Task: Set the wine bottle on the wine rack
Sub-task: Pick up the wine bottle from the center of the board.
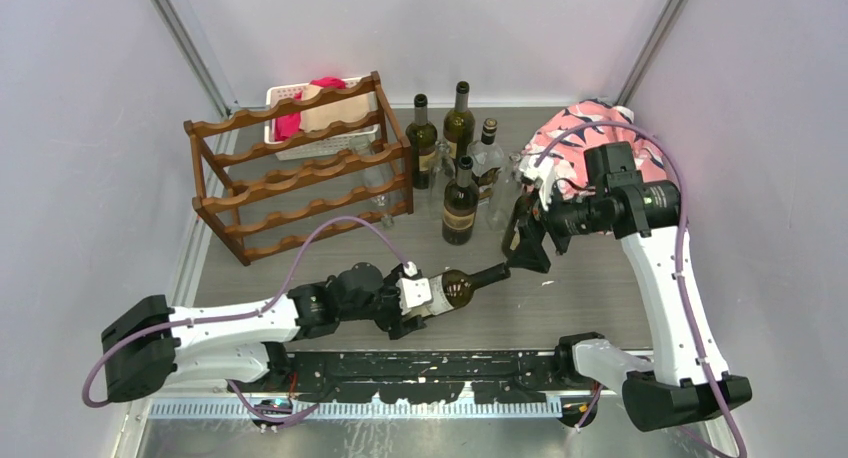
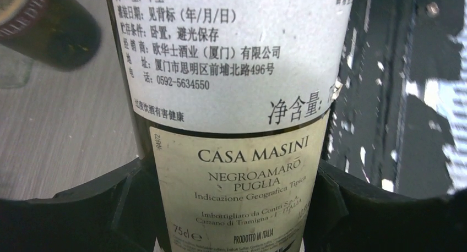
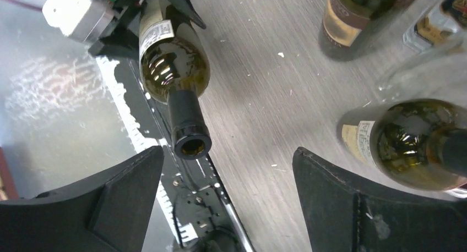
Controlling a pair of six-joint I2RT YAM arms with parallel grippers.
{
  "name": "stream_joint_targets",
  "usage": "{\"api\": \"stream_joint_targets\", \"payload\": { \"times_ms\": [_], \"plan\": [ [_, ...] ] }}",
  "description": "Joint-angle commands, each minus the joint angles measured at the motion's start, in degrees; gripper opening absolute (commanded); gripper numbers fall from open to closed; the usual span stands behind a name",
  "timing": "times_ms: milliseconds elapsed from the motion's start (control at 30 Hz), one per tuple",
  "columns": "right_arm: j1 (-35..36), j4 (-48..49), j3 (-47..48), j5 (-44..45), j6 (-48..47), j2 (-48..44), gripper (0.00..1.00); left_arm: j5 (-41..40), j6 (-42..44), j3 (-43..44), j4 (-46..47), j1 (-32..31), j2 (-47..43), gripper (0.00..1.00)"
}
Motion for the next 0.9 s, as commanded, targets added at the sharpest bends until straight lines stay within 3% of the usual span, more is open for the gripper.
{"api": "stream_joint_targets", "payload": {
  "times_ms": [0, 100, 133, 867],
  "plan": [
    [0.4, -13.0, 2.9, -5.2, -23.8, -1.9, 0.98, 6.3, 4.9, 8.0, -16.6, 0.3, -4.3, 0.00],
    [0.4, -21.8, 0.1, -10.7, -45.2, -1.1, 1.00, 7.3, 5.9, 10.3, -20.4, 0.3, -4.3, 0.00],
    [0.4, -22.0, -1.1, -12.1, -47.5, -1.0, 1.00, 7.4, 6.1, 10.8, -20.9, 0.3, -4.1, 0.00],
    [3.2, -16.3, -11.7, -6.4, -47.4, -2.7, 0.95, 12.3, 1.0, 13.4, -20.5, 0.3, 0.1, 0.00]
  ]
}}
